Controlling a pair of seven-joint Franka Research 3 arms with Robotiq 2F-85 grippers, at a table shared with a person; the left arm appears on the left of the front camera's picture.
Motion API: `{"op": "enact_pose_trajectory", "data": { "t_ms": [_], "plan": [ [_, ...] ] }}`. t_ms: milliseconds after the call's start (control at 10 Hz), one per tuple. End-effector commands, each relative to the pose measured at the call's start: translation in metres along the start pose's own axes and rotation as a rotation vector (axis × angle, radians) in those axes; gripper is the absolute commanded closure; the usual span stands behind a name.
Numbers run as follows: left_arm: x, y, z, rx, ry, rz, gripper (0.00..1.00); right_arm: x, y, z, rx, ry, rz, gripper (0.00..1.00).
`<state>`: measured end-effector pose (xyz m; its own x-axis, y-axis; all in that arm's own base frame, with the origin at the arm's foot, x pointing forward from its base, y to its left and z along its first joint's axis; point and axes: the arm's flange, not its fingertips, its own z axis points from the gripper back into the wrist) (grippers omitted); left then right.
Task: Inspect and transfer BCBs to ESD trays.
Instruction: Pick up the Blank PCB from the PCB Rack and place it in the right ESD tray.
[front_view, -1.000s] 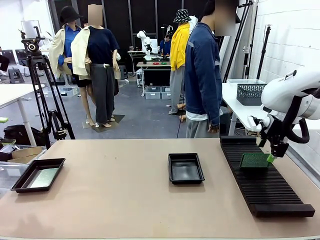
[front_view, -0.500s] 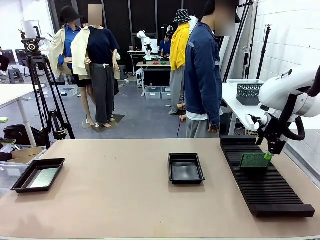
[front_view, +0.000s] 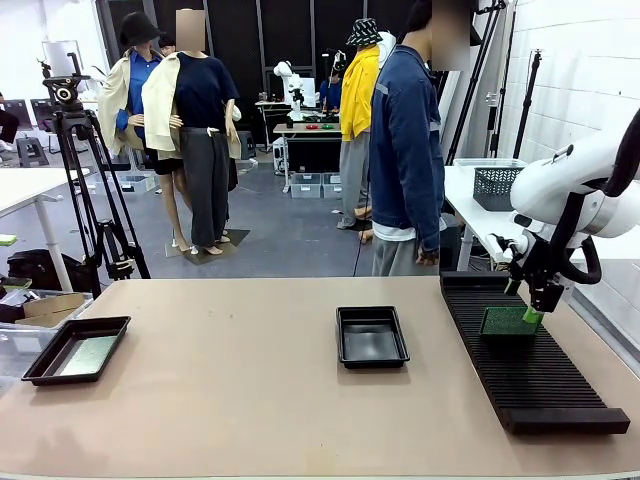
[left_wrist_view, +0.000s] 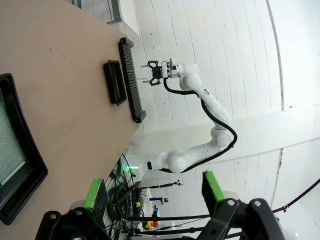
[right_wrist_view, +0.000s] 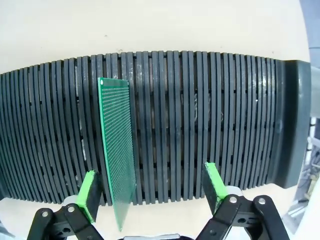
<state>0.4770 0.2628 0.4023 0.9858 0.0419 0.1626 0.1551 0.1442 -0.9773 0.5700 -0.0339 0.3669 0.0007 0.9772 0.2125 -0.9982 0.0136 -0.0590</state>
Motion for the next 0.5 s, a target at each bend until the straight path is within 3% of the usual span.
{"op": "enact_pose_trajectory", "data": {
  "t_ms": [0, 400],
  "plan": [
    [-0.0017, -0.0012, 0.0004, 0.005, 0.001, 0.001, 0.00, 0.0003, -0.0122, -0.0027, 0.030, -0.011, 0.002, 0.00],
    [-0.0017, -0.0012, 0.0004, 0.005, 0.001, 0.001, 0.00, 0.0080, -0.0191, -0.0029, 0.043, 0.005, -0.004, 0.04]
  ]
}}
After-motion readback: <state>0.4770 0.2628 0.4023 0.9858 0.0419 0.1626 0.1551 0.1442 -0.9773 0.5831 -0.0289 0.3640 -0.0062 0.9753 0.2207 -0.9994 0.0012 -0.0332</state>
